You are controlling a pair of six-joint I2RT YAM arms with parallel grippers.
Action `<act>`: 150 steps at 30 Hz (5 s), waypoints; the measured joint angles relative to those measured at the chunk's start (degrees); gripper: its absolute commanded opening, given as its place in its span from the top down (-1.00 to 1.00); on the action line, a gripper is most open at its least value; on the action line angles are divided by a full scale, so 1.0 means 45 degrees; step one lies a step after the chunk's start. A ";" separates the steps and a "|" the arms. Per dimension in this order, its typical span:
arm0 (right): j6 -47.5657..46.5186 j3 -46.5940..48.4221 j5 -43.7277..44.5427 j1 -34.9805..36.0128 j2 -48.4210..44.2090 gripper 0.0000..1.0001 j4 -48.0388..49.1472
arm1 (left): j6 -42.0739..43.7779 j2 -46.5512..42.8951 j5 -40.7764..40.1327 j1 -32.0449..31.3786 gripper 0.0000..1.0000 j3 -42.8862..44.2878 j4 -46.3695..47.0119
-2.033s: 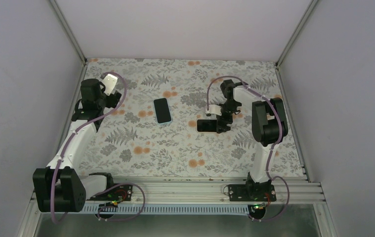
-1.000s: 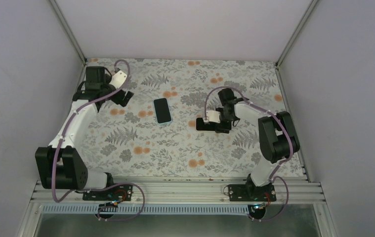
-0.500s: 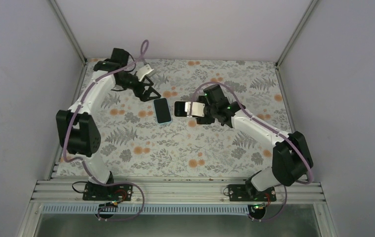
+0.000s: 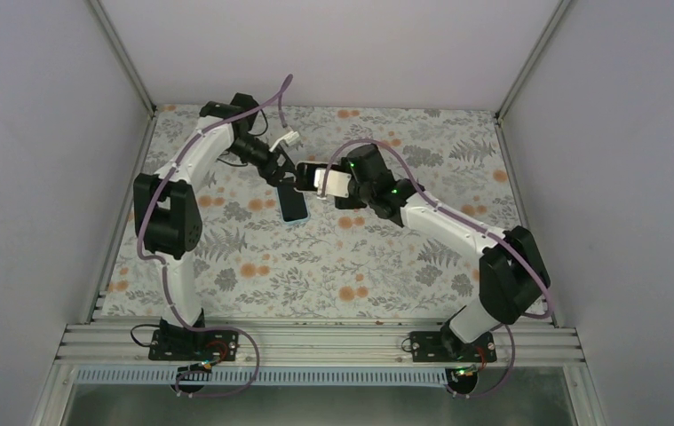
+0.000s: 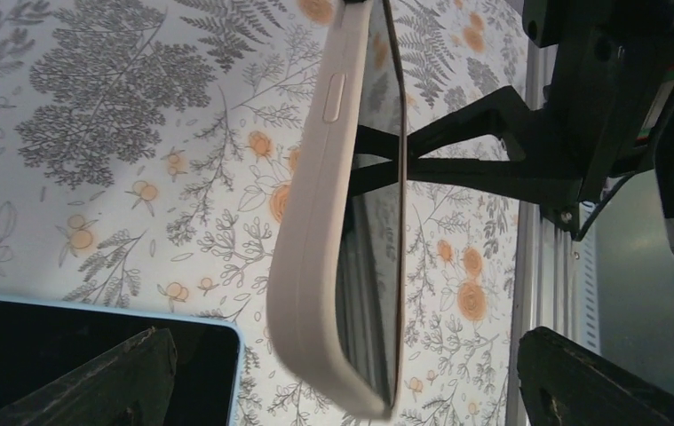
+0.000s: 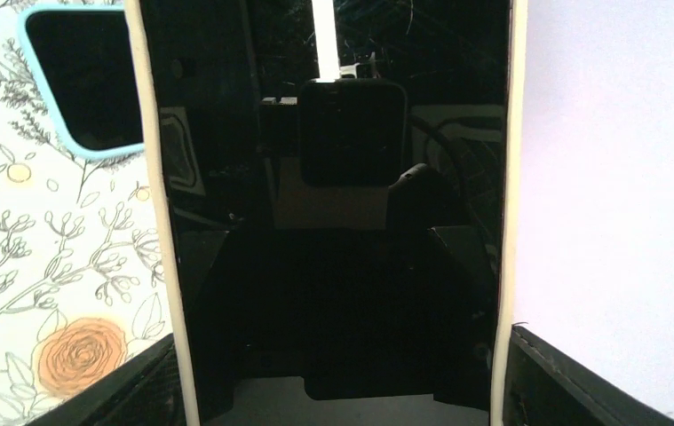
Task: Take the phone out of the phone case
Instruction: Pick up the phone at the center of the board, then remove the phone case from the phone.
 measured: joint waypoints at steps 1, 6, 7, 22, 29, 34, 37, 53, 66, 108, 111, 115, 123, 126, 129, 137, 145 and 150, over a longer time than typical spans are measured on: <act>0.0024 0.0044 0.0078 0.0068 0.0049 0.07 0.0112 | 0.0010 0.0092 0.0058 -0.0019 -0.82 0.0087 -0.0141; 0.0078 0.0253 0.0384 0.0398 0.0316 0.07 0.0510 | 0.0005 0.0568 0.0384 -0.0117 -0.42 0.0627 -0.0588; 0.0102 0.0253 0.0495 0.0466 0.0355 0.07 0.0641 | 0.0019 0.0617 0.0437 -0.0131 -0.30 0.0665 -0.0617; 0.0418 0.0675 0.0971 0.0782 0.0461 -1.00 0.0685 | -0.0087 0.0758 0.0704 -0.0131 0.95 0.0923 -0.1540; 0.1054 0.1107 -0.1224 0.0437 -0.0107 -1.00 -0.2171 | 0.0588 0.0578 -0.0335 -0.0189 0.95 0.0918 -0.1520; 0.0627 0.1768 -0.4405 -0.1282 -0.0588 -1.00 -0.5659 | 0.1224 -0.0661 -0.1855 -0.0228 0.95 0.0253 -0.1345; -0.0112 0.2827 -0.6008 -0.2399 -0.0306 -1.00 -0.7815 | 0.1423 -0.2055 -0.3099 -0.0418 0.95 -0.0636 -0.1020; -0.1744 0.7028 -0.8995 -0.2822 0.3852 -0.99 -1.2099 | 0.1744 -0.6057 -0.6062 -0.2283 0.95 -0.4138 0.0151; -0.1399 0.7378 -0.9122 -0.2822 0.4041 -0.99 -1.1686 | 0.1700 -0.6042 -0.5950 -0.2642 0.95 -0.4129 0.0243; -0.1472 0.8160 -0.9112 -0.2905 0.4750 -0.93 -1.1997 | 0.1409 -0.5693 -0.6436 -0.3235 0.95 -0.3866 0.0437; -0.1481 0.8160 -0.9097 -0.2905 0.4775 -0.91 -1.1997 | 0.1409 -0.5693 -0.6509 -0.3245 0.95 -0.3866 0.0423; -0.1511 0.8160 -0.9092 -0.2905 0.4857 -0.90 -1.2026 | 0.1409 -0.5693 -0.6625 -0.3245 0.95 -0.3866 0.0340; -0.1511 0.8301 -0.8956 -0.2905 0.5115 -0.90 -1.2012 | 0.1404 -0.5693 -0.6834 -0.3439 0.95 -0.3866 0.0044; -0.1506 0.8442 -0.8932 -0.2905 0.5168 -0.90 -1.2012 | 0.1399 -0.5693 -0.6873 -0.3526 0.95 -0.3866 0.0044; -0.1545 0.8612 -0.8937 -0.2905 0.5207 -0.90 -1.2065 | 0.1394 -0.5693 -0.6902 -0.3619 0.95 -0.3866 0.0058; -0.1972 0.8140 -0.8884 -0.2905 0.5149 -0.86 -1.2560 | 0.1399 -0.5693 -0.7213 -0.3662 0.95 -0.3866 0.0151; -0.2074 0.7786 -0.8898 -0.2900 0.5134 -0.86 -1.2755 | 0.1355 -0.5212 -0.7286 -0.3657 0.95 -0.3750 0.0253; -0.2030 0.7791 -0.8898 -0.2895 0.5134 -0.85 -1.2556 | 0.1345 -0.5076 -0.7286 -0.3662 0.95 -0.3745 0.0262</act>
